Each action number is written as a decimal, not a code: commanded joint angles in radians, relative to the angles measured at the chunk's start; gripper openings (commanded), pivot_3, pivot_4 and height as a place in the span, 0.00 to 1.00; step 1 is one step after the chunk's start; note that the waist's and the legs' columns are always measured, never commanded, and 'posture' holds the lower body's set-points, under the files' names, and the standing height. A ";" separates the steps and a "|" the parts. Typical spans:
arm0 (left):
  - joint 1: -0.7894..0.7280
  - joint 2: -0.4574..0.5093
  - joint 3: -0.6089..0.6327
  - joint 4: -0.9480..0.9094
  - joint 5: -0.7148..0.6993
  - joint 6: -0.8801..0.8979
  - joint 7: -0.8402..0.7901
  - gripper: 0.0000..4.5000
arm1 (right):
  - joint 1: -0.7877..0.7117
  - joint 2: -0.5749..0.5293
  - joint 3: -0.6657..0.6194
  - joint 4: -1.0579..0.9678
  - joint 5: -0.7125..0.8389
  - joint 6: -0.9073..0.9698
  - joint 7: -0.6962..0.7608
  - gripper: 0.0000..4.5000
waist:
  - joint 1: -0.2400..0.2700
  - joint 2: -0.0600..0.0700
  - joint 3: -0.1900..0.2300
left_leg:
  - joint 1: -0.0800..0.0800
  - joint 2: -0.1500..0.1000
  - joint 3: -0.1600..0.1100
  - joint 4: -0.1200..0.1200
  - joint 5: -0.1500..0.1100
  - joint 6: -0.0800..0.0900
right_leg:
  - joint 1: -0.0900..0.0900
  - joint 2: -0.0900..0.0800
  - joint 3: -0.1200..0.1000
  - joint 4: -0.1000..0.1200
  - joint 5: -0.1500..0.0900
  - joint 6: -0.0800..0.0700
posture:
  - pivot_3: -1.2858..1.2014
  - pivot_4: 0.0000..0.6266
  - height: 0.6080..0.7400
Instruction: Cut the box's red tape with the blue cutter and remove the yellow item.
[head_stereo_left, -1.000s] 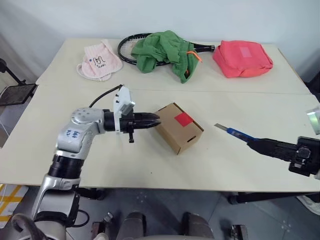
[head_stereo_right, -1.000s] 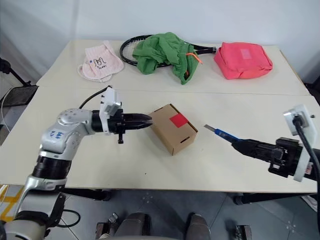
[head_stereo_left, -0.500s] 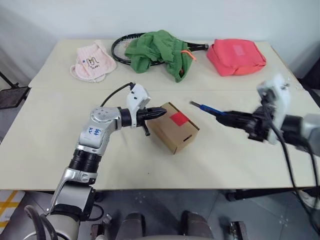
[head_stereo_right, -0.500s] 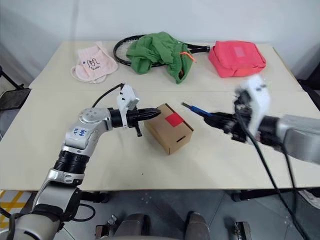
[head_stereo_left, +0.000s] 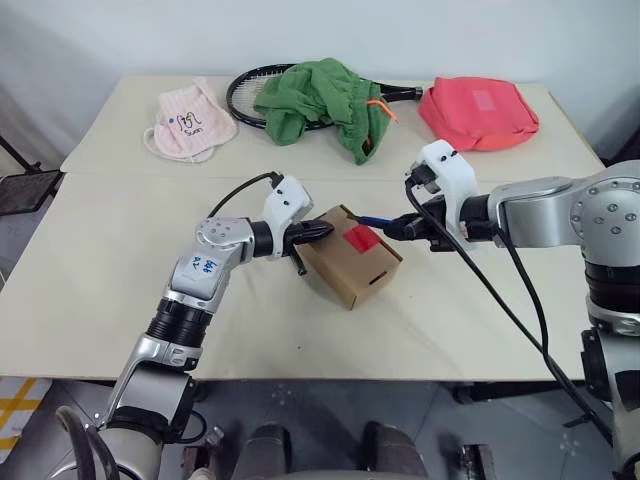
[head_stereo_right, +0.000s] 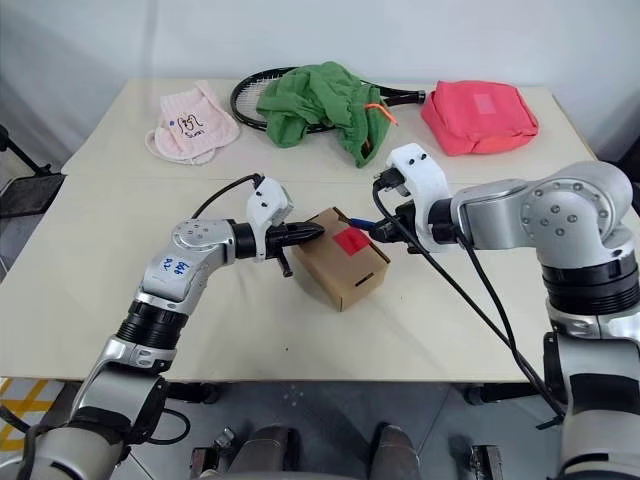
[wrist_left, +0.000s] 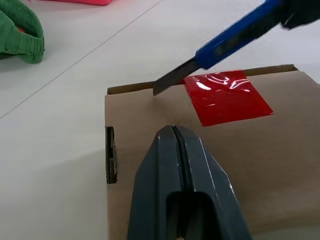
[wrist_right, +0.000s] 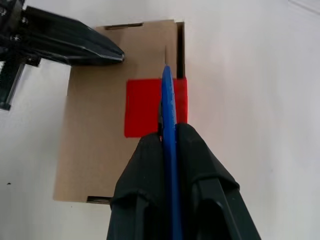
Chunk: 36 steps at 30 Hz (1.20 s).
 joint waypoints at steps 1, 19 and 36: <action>-0.004 -0.009 -0.009 -0.016 0.009 0.014 0.007 0.00 | -0.025 0.025 -0.057 -0.016 -0.068 0.033 -0.009 0.02 | 0.000 0.000 0.000 | 0.000 0.000 0.000 0.000 0.000 0.000 | 0.000 0.000 0.000 0.000 0.000 0.000 | 0.52 0.24 1.00; -0.006 -0.018 -0.019 -0.018 0.012 0.024 0.001 0.00 | -0.010 0.083 -0.156 -0.064 -0.204 0.057 0.141 0.02 | 0.000 0.000 0.000 | 0.000 0.000 0.000 0.000 0.000 0.000 | 0.000 0.000 0.000 0.001 0.000 0.000 | 0.52 0.24 1.00; -0.007 -0.008 -0.006 -0.020 0.011 0.030 0.005 0.00 | 0.036 0.051 -0.018 -0.068 -0.412 -0.028 0.351 0.02 | -0.003 0.000 0.000 | 0.000 0.000 0.001 0.001 0.000 0.000 | 0.000 0.000 0.001 0.001 0.000 0.000 | 0.52 0.24 1.00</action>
